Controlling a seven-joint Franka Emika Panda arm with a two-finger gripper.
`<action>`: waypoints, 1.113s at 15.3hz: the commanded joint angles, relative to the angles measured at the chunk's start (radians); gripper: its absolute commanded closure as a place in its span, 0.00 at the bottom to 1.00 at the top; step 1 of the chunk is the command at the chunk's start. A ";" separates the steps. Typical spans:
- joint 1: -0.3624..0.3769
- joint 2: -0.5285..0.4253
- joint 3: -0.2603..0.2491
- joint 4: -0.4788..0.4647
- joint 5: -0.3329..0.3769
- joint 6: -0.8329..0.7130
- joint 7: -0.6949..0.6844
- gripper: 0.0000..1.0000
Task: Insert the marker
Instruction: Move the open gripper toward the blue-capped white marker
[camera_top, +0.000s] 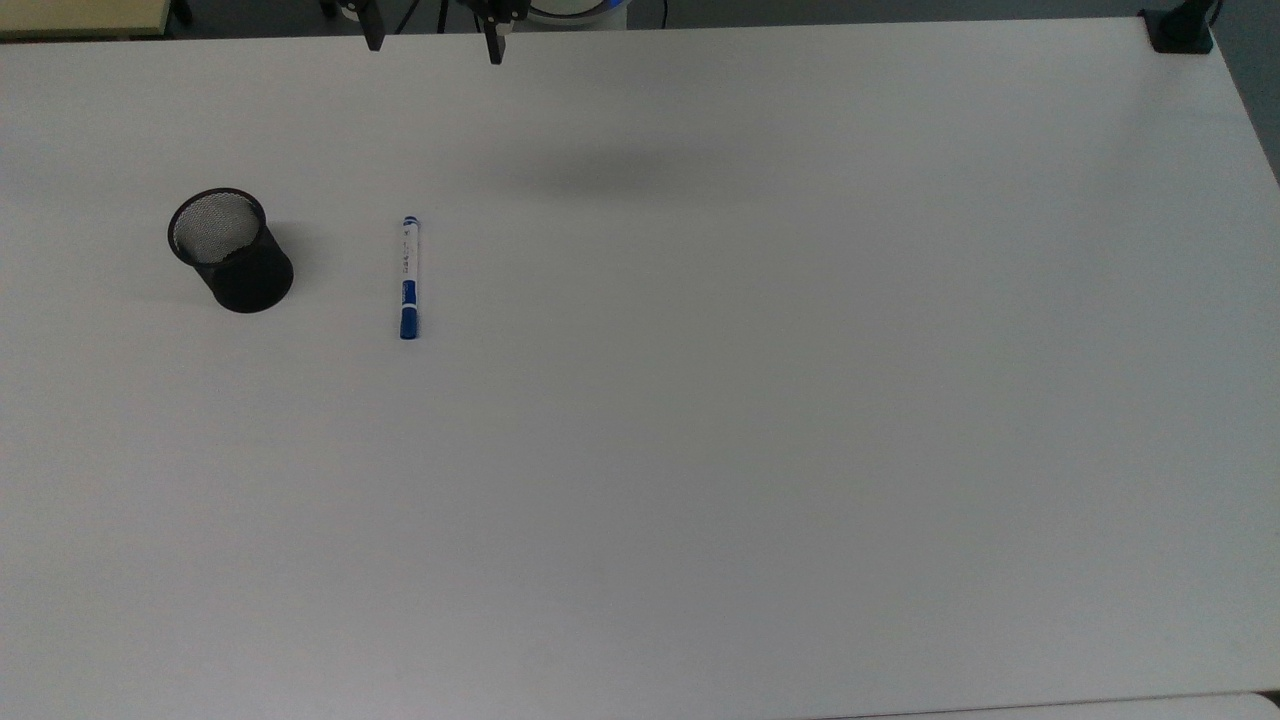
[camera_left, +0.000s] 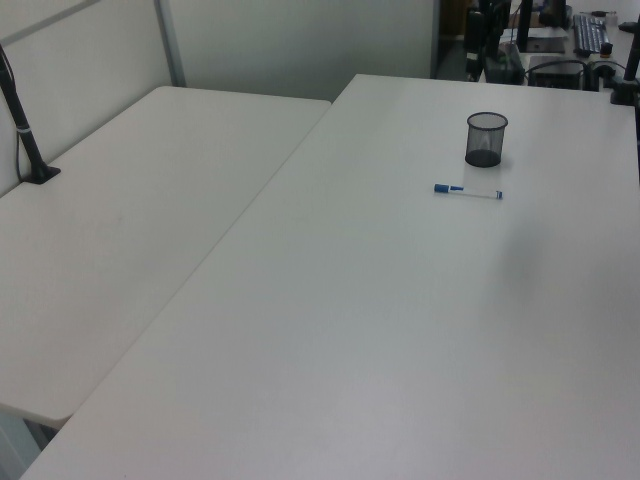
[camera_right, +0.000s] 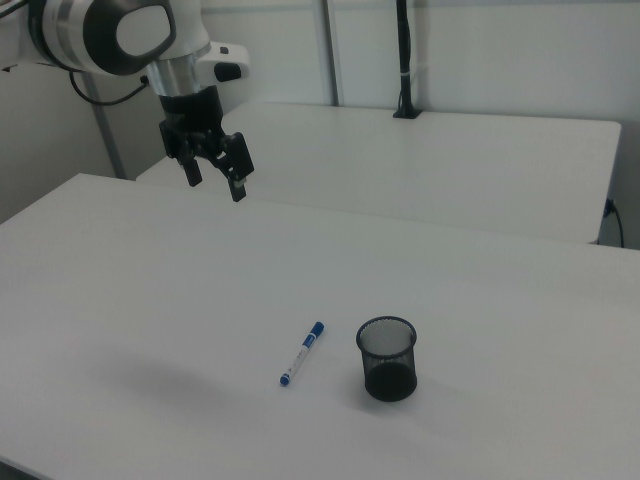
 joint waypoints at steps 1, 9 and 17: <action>0.010 -0.001 -0.005 0.007 -0.012 0.001 0.004 0.00; 0.010 0.000 -0.005 0.007 -0.012 0.001 0.004 0.00; 0.001 -0.001 -0.017 0.007 -0.007 0.001 -0.126 0.00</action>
